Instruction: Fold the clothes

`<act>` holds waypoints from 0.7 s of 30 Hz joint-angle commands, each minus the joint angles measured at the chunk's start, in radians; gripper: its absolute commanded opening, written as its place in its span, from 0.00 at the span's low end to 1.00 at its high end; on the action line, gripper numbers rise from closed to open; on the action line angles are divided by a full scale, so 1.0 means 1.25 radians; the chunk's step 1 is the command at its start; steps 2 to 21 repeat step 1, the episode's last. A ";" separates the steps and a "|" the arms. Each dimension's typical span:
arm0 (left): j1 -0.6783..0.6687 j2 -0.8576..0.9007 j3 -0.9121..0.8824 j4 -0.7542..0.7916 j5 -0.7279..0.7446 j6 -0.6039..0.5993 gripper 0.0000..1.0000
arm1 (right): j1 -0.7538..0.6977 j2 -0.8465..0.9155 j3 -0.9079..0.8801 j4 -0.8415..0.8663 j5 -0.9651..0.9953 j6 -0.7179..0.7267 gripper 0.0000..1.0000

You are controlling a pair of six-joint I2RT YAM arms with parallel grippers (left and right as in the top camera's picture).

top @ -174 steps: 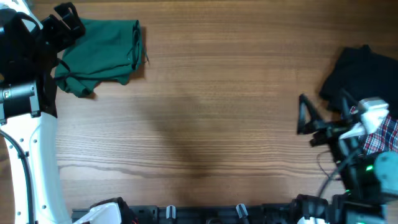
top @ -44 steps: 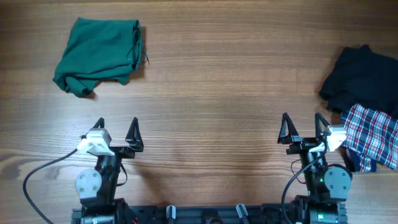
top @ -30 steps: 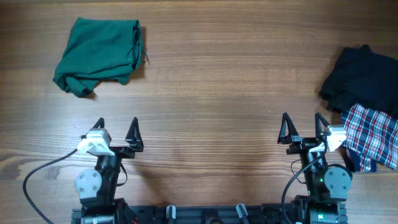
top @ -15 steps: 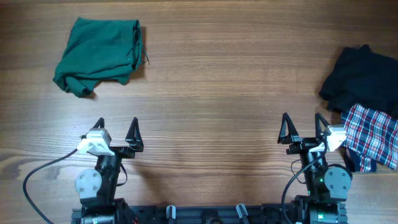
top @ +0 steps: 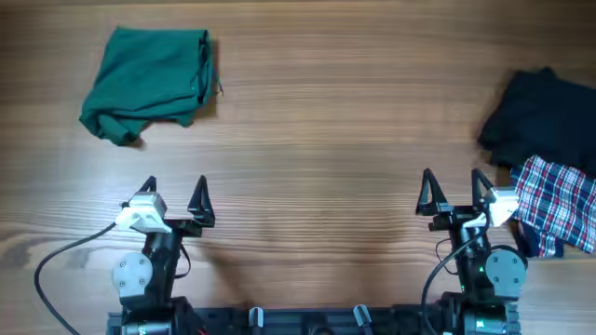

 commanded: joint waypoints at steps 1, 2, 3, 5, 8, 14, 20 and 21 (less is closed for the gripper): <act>-0.005 -0.005 -0.004 -0.003 0.007 0.016 1.00 | 0.002 -0.007 -0.001 0.005 0.011 0.005 1.00; -0.005 -0.005 -0.004 -0.003 0.007 0.016 1.00 | 0.002 -0.007 -0.001 0.005 0.011 0.005 1.00; -0.005 -0.005 -0.004 -0.003 0.007 0.016 1.00 | 0.002 -0.007 -0.001 0.005 0.011 0.005 1.00; -0.005 -0.005 -0.004 -0.003 0.007 0.016 1.00 | 0.002 -0.007 -0.001 0.005 0.011 0.005 1.00; -0.005 -0.005 -0.004 -0.003 0.007 0.016 1.00 | 0.002 -0.007 -0.001 0.005 0.011 0.005 1.00; -0.005 -0.005 -0.004 -0.003 0.007 0.016 1.00 | 0.002 -0.007 -0.001 0.005 0.011 0.005 1.00; -0.005 -0.005 -0.004 -0.003 0.007 0.016 1.00 | 0.002 -0.007 -0.001 0.005 0.011 0.005 1.00; -0.005 -0.005 -0.004 -0.003 0.007 0.016 1.00 | 0.002 -0.007 -0.001 0.005 0.011 0.005 1.00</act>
